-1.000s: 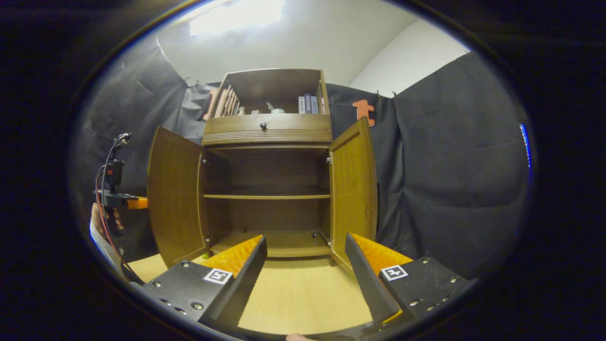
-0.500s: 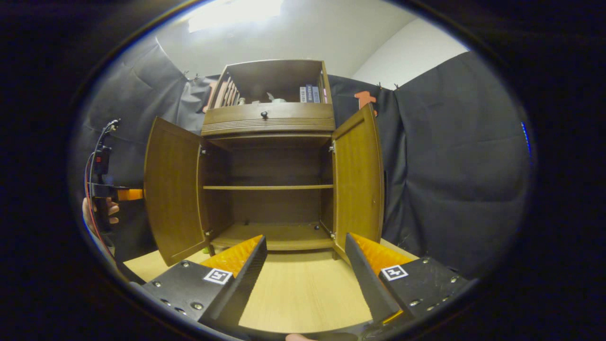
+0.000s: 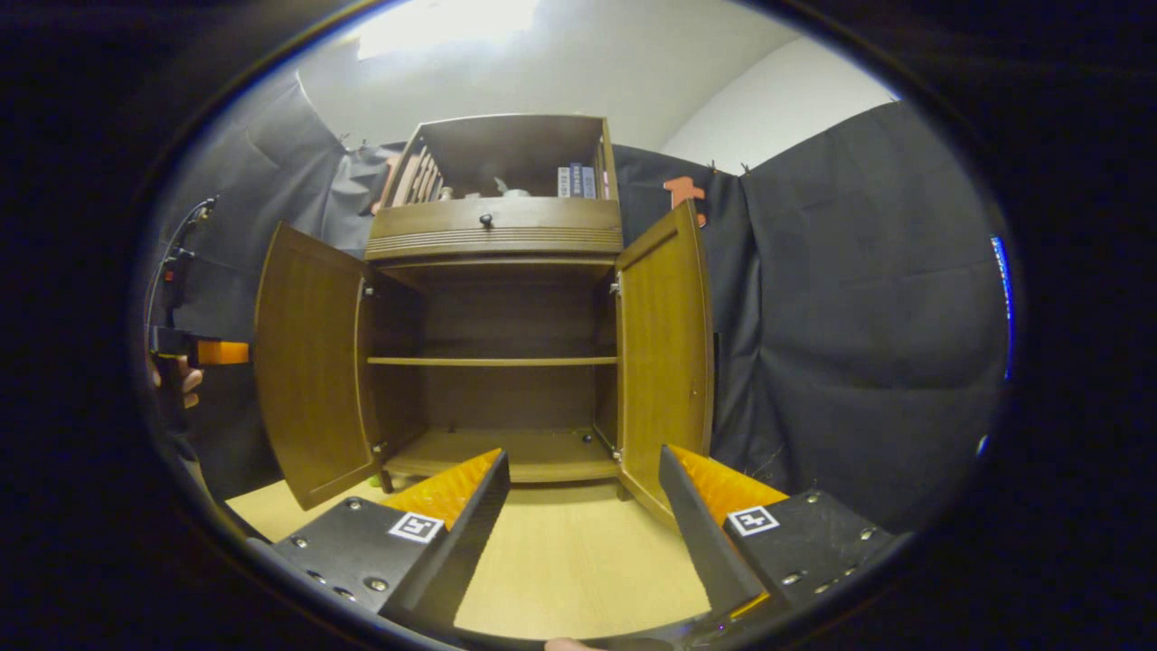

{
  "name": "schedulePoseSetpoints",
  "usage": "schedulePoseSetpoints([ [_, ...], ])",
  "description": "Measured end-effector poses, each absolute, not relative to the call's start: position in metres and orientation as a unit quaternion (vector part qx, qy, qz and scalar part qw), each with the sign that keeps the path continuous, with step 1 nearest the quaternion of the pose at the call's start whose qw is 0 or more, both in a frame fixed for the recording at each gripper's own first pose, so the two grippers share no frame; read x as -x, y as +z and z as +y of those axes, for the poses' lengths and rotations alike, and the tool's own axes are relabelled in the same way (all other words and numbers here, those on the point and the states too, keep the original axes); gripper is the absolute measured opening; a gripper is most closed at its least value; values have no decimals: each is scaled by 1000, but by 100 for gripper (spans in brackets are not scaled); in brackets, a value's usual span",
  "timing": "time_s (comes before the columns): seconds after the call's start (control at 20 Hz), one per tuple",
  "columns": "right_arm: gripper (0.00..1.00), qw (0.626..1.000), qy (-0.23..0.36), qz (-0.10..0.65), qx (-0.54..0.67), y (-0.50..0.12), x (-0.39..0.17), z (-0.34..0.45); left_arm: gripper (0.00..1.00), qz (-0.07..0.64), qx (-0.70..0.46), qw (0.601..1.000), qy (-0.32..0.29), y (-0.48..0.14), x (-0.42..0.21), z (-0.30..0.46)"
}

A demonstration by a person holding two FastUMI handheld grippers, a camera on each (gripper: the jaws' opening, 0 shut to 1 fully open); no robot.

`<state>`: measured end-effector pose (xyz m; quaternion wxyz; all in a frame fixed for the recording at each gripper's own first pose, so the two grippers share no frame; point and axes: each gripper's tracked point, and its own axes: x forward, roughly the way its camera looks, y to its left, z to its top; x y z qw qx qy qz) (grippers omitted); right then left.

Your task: Open the right door of the double-door shoe cabinet with the right hand, and open the left door with the left hand.

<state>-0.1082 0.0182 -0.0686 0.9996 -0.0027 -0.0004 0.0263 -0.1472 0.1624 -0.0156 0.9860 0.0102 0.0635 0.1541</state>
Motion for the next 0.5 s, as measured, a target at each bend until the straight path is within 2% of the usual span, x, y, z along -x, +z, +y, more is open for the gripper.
schedulePoseSetpoints([
  [0.05, 98, 1000, 31, -1, 0, -63, 107, 20, 89, 60, -12, 987, 151, -13, 148, 153],
  [0.1, 98, 999, 36, -3, -1, -56, 105, 21, 94, 59, -18, 987, 147, -9, 147, 143],
  [0.15, 98, 999, 42, -6, -1, -50, 103, 21, 89, 56, -25, 988, 142, -7, 145, 132],
  [0.2, 98, 999, 47, -9, 0, -43, 100, 22, 94, 48, -30, 989, 134, -2, 142, 121],
  [0.25, 94, 999, 51, -10, 1, -39, 96, 21, 89, 41, -32, 991, 124, 2, 141, 107],
  [0.3, 98, 999, 52, -11, -1, -34, 92, 21, 99, 37, -30, 992, 114, 5, 136, 92],
  [0.35, 98, 999, 53, -10, -5, -29, 88, 20, 90, 38, -29, 993, 110, 3, 132, 81],
  [0.4, 98, 998, 56, -11, -10, -23, 83, 21, 91, 35, -30, 992, 114, 5, 128, 75],
  [0.5, 98, 998, 62, -14, -24, -13, 76, 21, 98, 30, -24, 993, 110, 8, 119, 56],
])
